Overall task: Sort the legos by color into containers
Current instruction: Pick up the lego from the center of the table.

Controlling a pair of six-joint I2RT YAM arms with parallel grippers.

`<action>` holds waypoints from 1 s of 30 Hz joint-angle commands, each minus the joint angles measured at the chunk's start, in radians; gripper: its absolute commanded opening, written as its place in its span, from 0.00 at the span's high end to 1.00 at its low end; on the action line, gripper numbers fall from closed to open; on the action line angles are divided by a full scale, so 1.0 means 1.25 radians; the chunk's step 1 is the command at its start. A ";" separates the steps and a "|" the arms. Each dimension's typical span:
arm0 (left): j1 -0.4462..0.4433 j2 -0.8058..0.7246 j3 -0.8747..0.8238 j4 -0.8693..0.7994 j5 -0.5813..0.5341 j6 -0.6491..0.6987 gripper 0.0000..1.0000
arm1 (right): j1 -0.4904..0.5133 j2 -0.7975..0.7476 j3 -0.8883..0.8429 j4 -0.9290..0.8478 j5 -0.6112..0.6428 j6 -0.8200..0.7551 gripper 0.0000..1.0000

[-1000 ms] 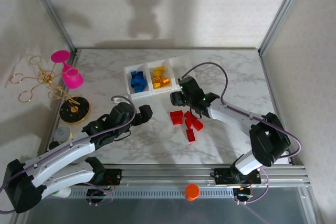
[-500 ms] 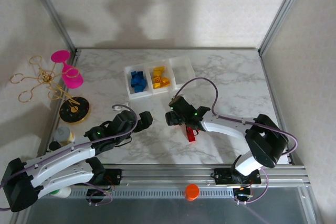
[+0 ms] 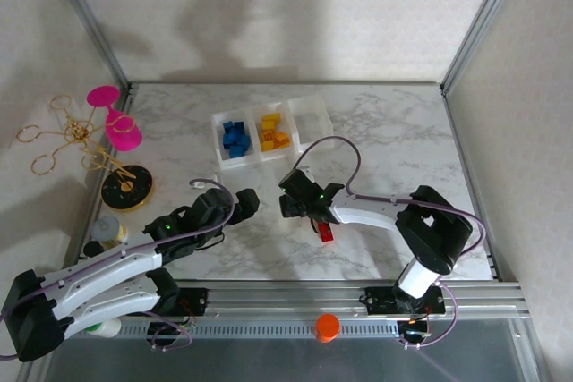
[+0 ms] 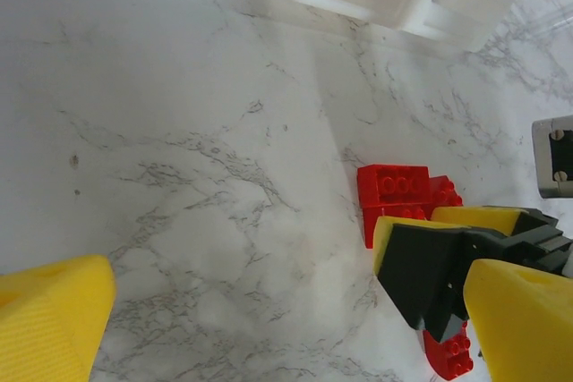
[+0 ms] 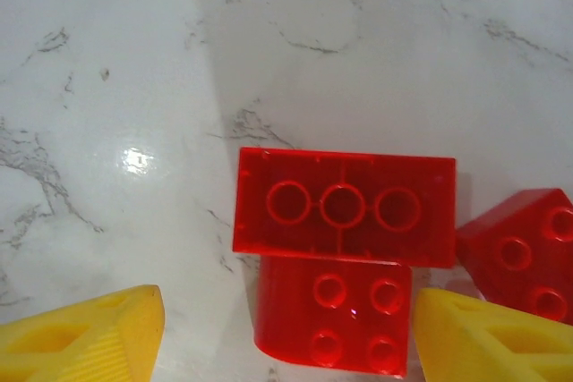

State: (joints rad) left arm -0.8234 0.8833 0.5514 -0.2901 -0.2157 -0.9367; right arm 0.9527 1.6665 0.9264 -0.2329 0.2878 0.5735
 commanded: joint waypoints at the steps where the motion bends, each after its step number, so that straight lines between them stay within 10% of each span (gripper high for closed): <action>1: -0.006 -0.015 -0.007 -0.027 -0.046 -0.029 0.00 | 0.025 0.047 0.024 -0.043 0.013 0.012 0.29; 20: -0.006 -0.070 -0.020 -0.050 -0.106 -0.053 0.00 | 0.046 0.038 0.061 -0.141 0.111 0.063 0.28; 30: -0.005 -0.077 -0.017 -0.072 -0.121 -0.055 0.00 | 0.046 0.129 0.100 -0.091 0.089 0.037 0.49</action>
State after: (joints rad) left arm -0.8234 0.8024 0.5400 -0.3447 -0.3283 -0.9737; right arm 1.0023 1.8057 1.0233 -0.3504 0.3901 0.6239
